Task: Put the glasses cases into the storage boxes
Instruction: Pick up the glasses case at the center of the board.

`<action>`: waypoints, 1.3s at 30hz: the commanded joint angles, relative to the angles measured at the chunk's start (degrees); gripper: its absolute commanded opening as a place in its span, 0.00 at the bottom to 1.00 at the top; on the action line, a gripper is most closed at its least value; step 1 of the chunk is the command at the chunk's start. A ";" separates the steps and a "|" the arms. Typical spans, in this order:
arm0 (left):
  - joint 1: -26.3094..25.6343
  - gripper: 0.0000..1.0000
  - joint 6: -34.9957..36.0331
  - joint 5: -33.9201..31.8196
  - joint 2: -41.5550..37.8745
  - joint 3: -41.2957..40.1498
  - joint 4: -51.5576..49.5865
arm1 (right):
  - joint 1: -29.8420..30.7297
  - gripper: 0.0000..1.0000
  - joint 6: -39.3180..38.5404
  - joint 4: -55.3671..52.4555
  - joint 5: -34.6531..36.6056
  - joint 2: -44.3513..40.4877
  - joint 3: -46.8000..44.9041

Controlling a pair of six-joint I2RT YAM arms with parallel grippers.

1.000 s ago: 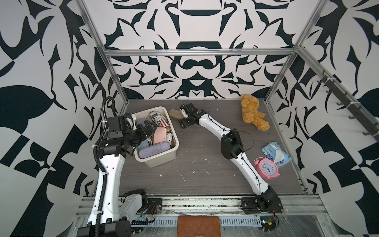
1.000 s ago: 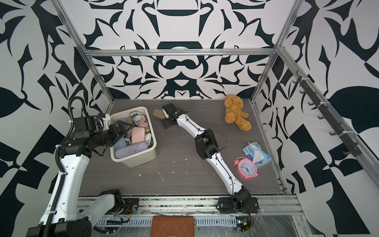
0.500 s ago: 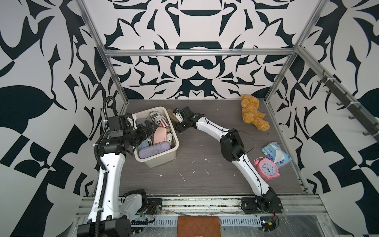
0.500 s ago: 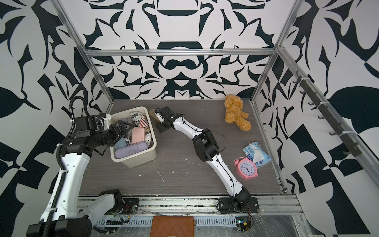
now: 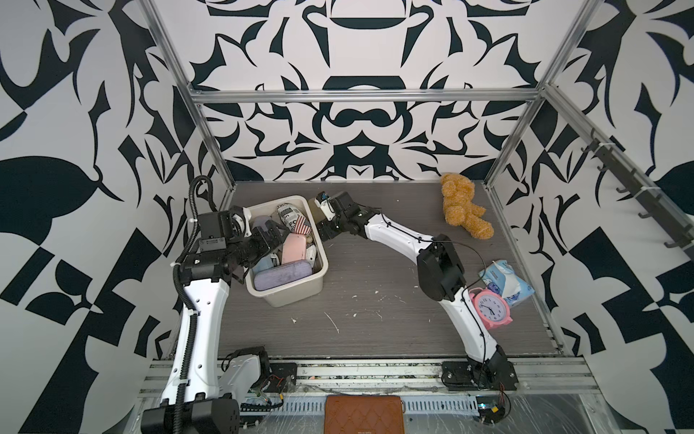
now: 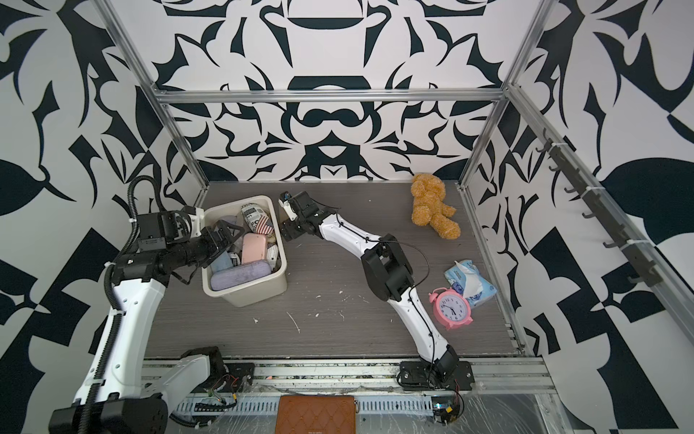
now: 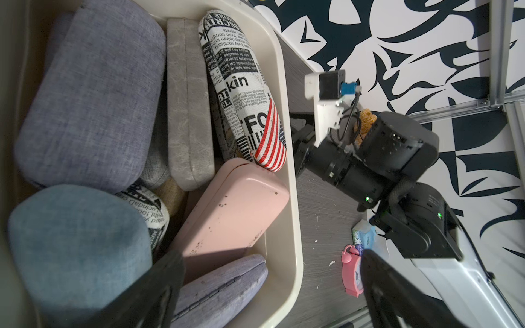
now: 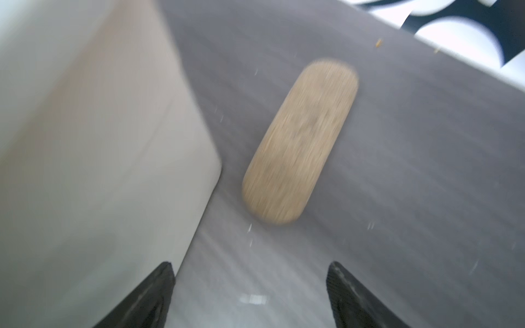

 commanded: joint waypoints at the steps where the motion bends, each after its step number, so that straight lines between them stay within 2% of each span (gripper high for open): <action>1: 0.15 0.99 -0.23 0.67 -0.51 -2.21 -0.32 | -0.41 0.90 1.74 -0.10 -0.01 5.41 8.92; 3: 0.11 0.99 -0.24 0.82 -0.45 -2.21 -0.46 | -0.50 0.90 3.00 -0.97 -1.31 9.98 15.15; 7: 0.15 0.99 -0.06 1.27 0.26 -1.39 -1.71 | -0.64 0.92 5.27 -4.91 1.78 18.56 29.18; 10: 0.11 0.99 -0.07 1.53 0.19 -0.74 -2.22 | -0.82 0.94 6.22 -8.07 4.87 23.11 34.63; 13: 0.11 0.99 -0.03 1.62 -0.16 -0.23 -2.57 | -0.84 0.88 6.80 -10.67 7.26 24.76 34.81; 17: 0.13 0.99 -0.01 1.59 -0.56 -0.64 -2.34 | -0.83 0.71 6.99 -10.48 9.66 23.24 30.04; 25: 0.13 0.99 0.39 1.81 -1.07 -0.27 -3.53 | -0.40 0.54 4.44 -8.46 11.67 20.16 28.29; 28: 0.11 0.99 0.56 1.60 -1.61 -0.22 -3.56 | -0.28 0.51 5.07 -7.43 11.37 13.35 19.32; 32: 0.11 0.99 0.23 2.38 -2.08 -0.56 -2.44 | -0.12 0.51 8.70 2.42 11.60 -4.04 -6.78; 39: 0.15 0.99 -1.83 6.08 -3.74 0.36 1.30 | 1.30 0.53 12.92 2.31 10.95 -22.38 -40.16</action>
